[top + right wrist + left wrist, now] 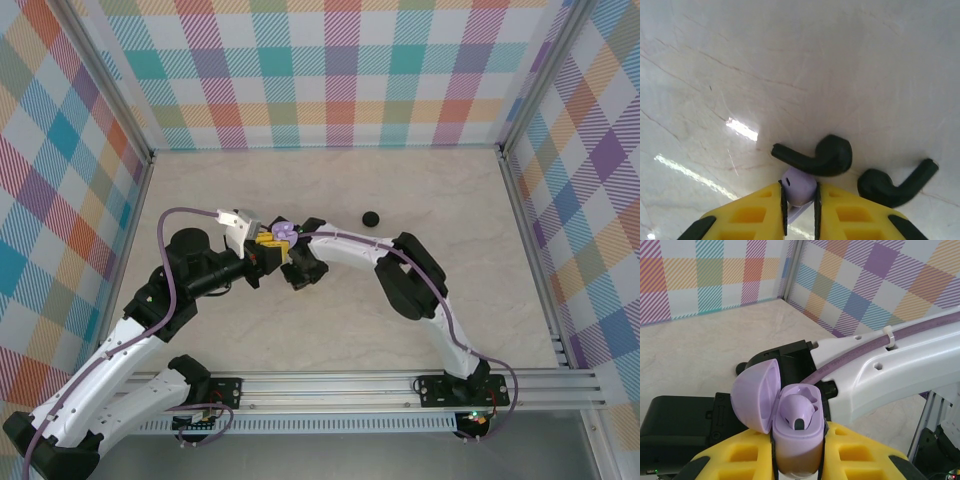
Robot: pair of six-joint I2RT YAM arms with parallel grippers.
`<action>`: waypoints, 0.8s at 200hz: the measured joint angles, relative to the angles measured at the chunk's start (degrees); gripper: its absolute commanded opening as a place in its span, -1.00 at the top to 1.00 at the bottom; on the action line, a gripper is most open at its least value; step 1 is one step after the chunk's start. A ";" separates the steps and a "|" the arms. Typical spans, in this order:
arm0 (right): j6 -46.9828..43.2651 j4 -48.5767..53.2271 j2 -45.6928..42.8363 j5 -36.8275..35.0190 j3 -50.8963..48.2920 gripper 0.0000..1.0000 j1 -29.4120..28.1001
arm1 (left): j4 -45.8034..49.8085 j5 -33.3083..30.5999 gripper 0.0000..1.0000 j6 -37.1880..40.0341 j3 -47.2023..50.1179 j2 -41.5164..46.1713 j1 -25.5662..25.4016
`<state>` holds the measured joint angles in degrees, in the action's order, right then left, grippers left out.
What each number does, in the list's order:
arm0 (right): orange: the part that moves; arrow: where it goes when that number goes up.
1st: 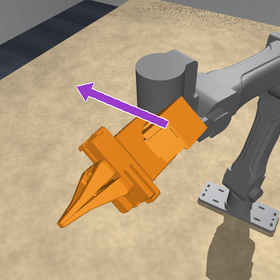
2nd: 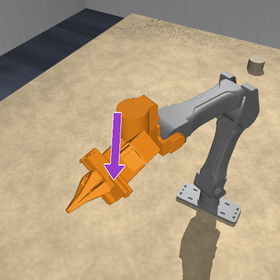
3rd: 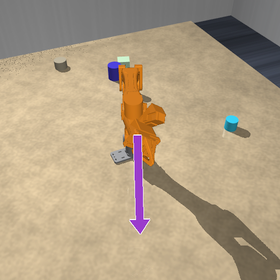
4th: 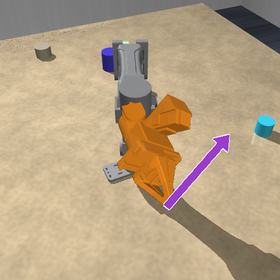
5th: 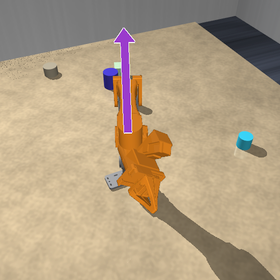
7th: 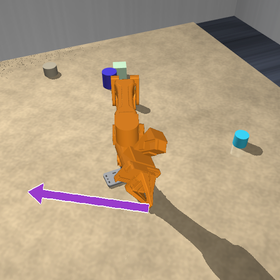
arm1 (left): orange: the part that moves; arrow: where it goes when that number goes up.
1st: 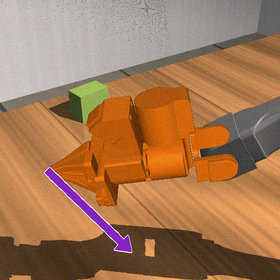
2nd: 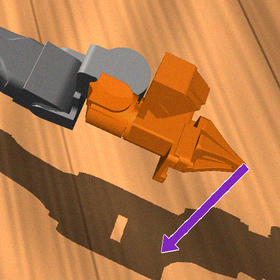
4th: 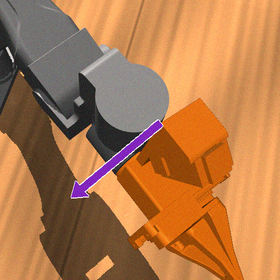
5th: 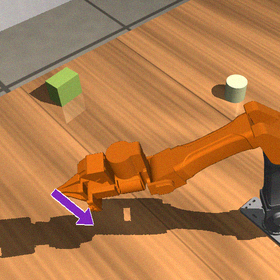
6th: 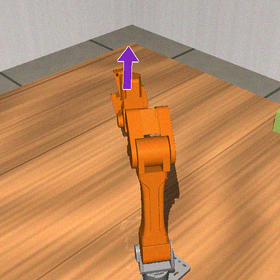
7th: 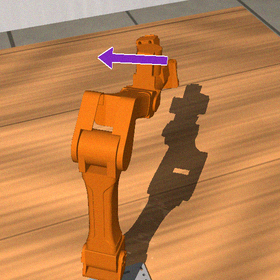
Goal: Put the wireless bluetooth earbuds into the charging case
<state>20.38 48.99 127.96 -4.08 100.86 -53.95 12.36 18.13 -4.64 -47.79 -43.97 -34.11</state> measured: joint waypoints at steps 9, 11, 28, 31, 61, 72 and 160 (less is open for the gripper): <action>0.11 -0.48 -0.87 0.02 -1.44 0.58 0.24 | 0.00 0.00 0.84 0.00 0.00 0.00 0.00; 0.13 -0.68 -1.11 0.02 -1.86 0.58 0.35 | 0.00 0.00 0.83 0.00 0.00 0.00 0.00; 0.20 -2.01 -3.45 0.37 -5.20 0.58 0.83 | 0.00 0.02 0.83 0.00 0.00 0.00 0.00; 0.20 -2.19 -3.78 0.46 -5.68 0.58 0.94 | 0.00 0.02 0.84 0.00 0.00 0.00 0.00; 0.57 -4.04 -8.50 1.16 -10.19 0.58 2.78 | -0.02 0.31 0.84 -0.02 0.00 0.00 0.00; 0.68 -4.48 -9.99 1.22 -11.26 0.58 3.54 | -0.04 0.44 0.83 -0.02 0.00 0.00 0.00; 0.96 -5.75 -14.86 -2.19 -20.68 0.58 10.16 | -0.04 0.42 0.84 -0.02 0.00 -0.11 0.00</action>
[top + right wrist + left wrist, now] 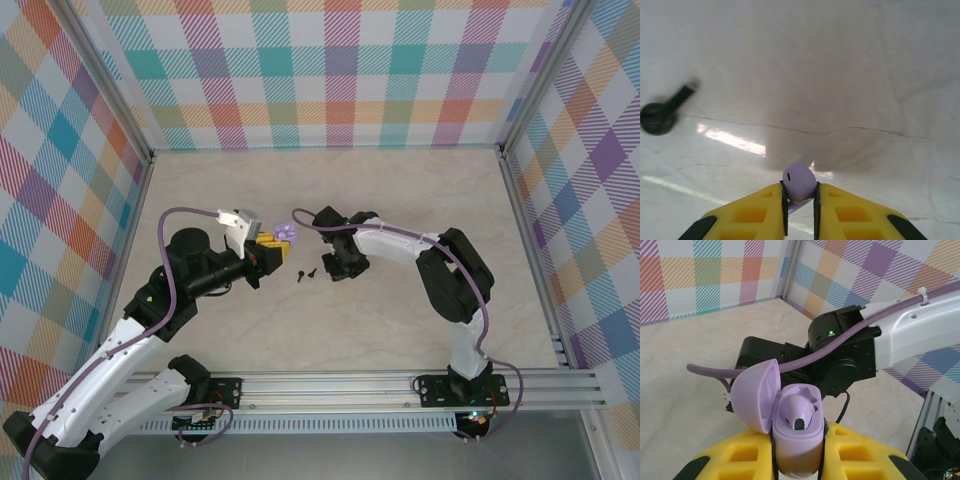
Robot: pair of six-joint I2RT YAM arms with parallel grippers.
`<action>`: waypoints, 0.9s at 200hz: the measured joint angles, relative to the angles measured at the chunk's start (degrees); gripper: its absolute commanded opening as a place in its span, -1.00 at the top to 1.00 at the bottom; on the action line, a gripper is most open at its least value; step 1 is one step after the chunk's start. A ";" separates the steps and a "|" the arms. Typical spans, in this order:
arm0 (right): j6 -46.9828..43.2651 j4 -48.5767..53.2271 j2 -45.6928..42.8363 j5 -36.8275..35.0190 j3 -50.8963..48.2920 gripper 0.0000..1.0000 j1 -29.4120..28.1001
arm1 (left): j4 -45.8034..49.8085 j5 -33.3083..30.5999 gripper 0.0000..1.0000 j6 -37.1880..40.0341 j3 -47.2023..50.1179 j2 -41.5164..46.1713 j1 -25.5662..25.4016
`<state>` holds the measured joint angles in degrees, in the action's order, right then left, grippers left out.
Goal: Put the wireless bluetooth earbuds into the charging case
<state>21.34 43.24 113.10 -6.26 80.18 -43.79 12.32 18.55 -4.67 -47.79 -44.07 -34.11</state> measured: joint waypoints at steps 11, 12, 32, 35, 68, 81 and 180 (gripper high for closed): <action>-0.37 0.15 0.00 -0.68 -0.50 0.58 0.74 | 0.02 0.02 0.83 0.00 0.00 -0.07 0.00; -0.48 0.15 0.00 -0.85 -0.59 0.58 0.85 | 0.00 0.02 0.83 0.00 0.00 -0.07 0.00; -0.92 0.52 0.00 -1.73 -1.51 0.54 2.03 | 0.00 0.00 0.84 0.00 0.00 -0.13 0.00; -1.01 0.66 0.00 -1.90 -1.60 0.53 2.16 | 0.00 0.00 0.84 0.00 0.00 -0.13 0.00; -0.85 1.40 0.00 -2.23 -1.77 0.25 2.56 | -0.09 0.02 0.83 -0.02 0.00 -0.33 0.00; -0.07 1.40 0.00 -2.03 -1.75 0.23 2.56 | -0.22 0.00 0.84 -0.02 0.00 -0.44 0.00; 14.64 7.28 3.02 -1.20 5.73 0.25 2.95 | -0.20 0.02 0.84 0.00 0.00 -0.48 0.00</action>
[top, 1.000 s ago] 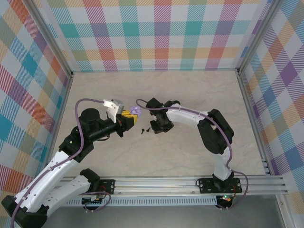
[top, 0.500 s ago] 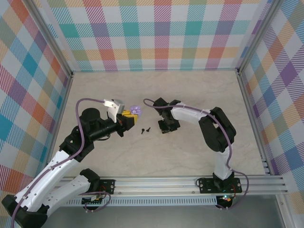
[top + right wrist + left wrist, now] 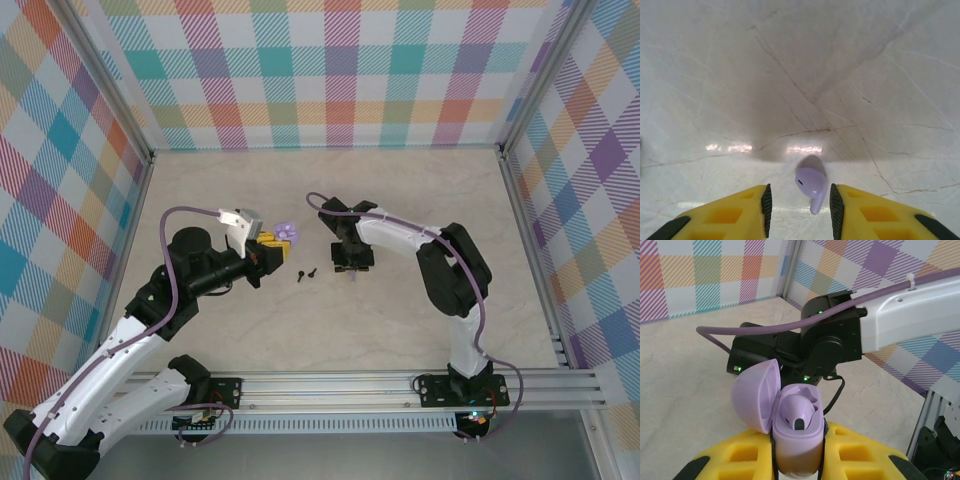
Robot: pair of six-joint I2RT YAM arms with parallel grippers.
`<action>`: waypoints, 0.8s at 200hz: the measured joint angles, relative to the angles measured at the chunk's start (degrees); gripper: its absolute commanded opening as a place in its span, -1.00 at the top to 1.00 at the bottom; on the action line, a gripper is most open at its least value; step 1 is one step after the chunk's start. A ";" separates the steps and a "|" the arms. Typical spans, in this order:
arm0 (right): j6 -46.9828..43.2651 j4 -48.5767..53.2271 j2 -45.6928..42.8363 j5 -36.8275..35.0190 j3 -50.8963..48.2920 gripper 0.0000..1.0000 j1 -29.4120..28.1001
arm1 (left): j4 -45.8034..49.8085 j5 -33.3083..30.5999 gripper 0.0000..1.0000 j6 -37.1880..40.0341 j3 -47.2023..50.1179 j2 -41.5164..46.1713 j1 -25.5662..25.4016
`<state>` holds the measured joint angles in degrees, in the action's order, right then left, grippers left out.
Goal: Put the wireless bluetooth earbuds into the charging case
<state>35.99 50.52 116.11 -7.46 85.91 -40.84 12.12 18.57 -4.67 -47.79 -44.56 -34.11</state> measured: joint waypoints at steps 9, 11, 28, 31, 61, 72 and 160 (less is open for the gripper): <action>0.87 0.72 0.98 0.02 0.59 0.26 0.00 | 0.00 0.00 0.83 0.00 0.00 0.00 0.00; 0.98 0.81 1.07 0.00 0.63 0.27 0.00 | 0.00 0.00 0.83 0.00 0.00 0.00 0.00; 2.14 1.92 1.95 -0.02 0.98 0.27 0.00 | 0.00 0.00 0.83 -0.02 0.00 0.00 0.00; 2.27 2.12 2.03 0.00 1.03 0.28 0.00 | 0.00 0.00 0.83 0.00 0.00 0.00 0.00; 3.26 3.34 2.34 0.00 1.33 0.30 0.00 | -0.02 0.02 0.84 0.00 0.00 0.00 0.00; 3.63 3.56 2.36 0.00 1.44 0.31 0.00 | -0.02 0.02 0.83 0.00 0.00 0.00 0.00; 4.79 3.15 3.67 1.05 1.64 0.36 0.00 | 0.00 0.42 0.84 0.00 0.00 0.00 0.00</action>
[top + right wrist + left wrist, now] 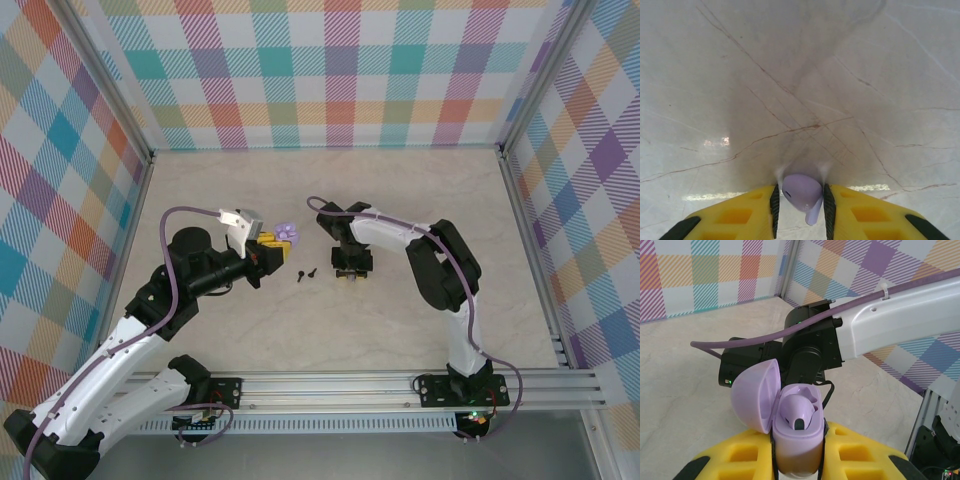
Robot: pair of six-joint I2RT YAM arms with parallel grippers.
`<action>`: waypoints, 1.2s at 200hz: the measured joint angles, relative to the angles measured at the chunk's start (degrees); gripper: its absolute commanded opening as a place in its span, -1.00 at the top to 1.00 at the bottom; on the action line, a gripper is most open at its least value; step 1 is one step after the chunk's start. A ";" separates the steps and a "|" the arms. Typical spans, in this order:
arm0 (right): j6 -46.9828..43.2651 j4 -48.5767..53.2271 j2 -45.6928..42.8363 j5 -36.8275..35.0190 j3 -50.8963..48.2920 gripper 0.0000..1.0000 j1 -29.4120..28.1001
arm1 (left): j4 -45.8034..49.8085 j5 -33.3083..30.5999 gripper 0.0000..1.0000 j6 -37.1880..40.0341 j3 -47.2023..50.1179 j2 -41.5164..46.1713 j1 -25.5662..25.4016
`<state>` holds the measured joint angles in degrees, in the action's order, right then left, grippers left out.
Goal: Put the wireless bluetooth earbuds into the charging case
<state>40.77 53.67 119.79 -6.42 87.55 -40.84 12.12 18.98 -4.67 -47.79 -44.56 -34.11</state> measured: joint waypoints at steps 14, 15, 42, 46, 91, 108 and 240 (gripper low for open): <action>0.44 -0.04 0.00 0.07 0.00 0.37 0.00 | 0.00 0.00 0.84 0.00 0.00 0.00 0.00; 0.46 -0.02 0.00 0.07 0.00 0.37 0.00 | -0.02 0.00 0.84 0.00 0.00 0.00 0.00; 0.87 -0.09 0.00 0.22 0.00 0.36 0.00 | -0.02 0.00 0.84 0.00 0.00 0.00 0.00; 0.90 -0.09 0.00 0.22 0.00 0.37 0.00 | 0.00 0.00 0.83 0.00 0.00 0.00 0.00; 1.90 -0.17 0.00 0.20 0.00 0.34 0.17 | -0.02 0.00 0.83 0.00 0.00 0.00 0.00; 2.14 -0.31 0.00 0.20 -0.09 0.32 0.33 | -0.02 0.00 0.84 0.00 0.00 0.00 0.00; 3.37 -4.46 -2.45 1.14 -3.93 0.35 1.07 | -0.02 0.02 0.84 -0.02 0.00 0.00 0.00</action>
<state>44.14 49.21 117.34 -5.28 83.61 -39.77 12.10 19.00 -4.69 -47.79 -44.56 -34.11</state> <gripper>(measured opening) 0.329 0.208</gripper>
